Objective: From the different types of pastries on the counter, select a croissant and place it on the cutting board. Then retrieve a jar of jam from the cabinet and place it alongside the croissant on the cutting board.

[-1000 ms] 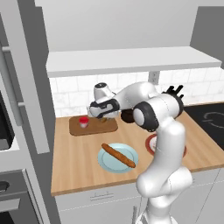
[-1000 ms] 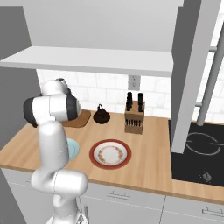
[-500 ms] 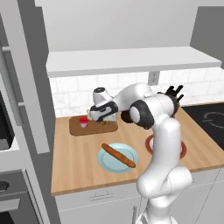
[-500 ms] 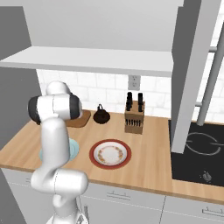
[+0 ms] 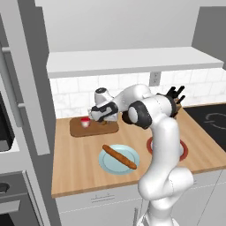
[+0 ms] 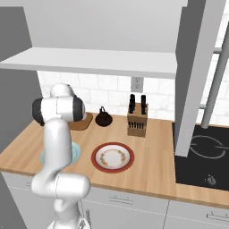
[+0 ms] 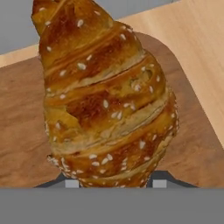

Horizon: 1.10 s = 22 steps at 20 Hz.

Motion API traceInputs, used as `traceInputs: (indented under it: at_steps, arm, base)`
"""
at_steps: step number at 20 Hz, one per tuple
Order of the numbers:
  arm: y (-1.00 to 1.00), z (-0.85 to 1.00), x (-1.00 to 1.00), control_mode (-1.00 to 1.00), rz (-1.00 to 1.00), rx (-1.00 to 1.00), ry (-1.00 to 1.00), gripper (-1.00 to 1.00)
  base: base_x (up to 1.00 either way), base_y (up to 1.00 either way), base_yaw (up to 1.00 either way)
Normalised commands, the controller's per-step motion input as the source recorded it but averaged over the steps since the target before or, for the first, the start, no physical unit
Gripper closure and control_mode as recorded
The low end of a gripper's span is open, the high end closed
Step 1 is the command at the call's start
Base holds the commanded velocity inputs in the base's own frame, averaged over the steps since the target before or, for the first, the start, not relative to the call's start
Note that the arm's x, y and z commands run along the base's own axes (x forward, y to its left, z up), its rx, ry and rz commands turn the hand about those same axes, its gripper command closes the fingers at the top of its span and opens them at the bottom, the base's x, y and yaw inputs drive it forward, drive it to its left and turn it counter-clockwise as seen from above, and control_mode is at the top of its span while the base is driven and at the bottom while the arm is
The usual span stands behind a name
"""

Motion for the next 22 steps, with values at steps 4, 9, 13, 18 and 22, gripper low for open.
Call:
traceInputs:
  at_steps: [4, 9, 13, 18, 22]
  arm:
    - [0.06, 0.00, -0.15, -1.00, 0.00, 0.00, -0.01, -1.00]
    - [0.03, 0.00, -0.28, -1.00, 0.00, 0.04, 0.00, -1.00]
    - [0.00, 0.00, -0.03, -1.00, 0.00, 0.04, 0.00, -1.00]
    - [-0.04, 0.49, 0.01, -1.00, 0.00, 0.02, -0.04, -1.00]
    - [0.00, 0.78, -0.08, -1.00, 0.02, 0.04, -0.01, -1.00]
  base:
    - [0.00, 0.00, 0.00]
    - [0.00, 0.00, 0.00]
    - [0.00, 0.00, 0.00]
    - [0.00, 0.00, 0.00]
    - [0.00, 0.00, 0.00]
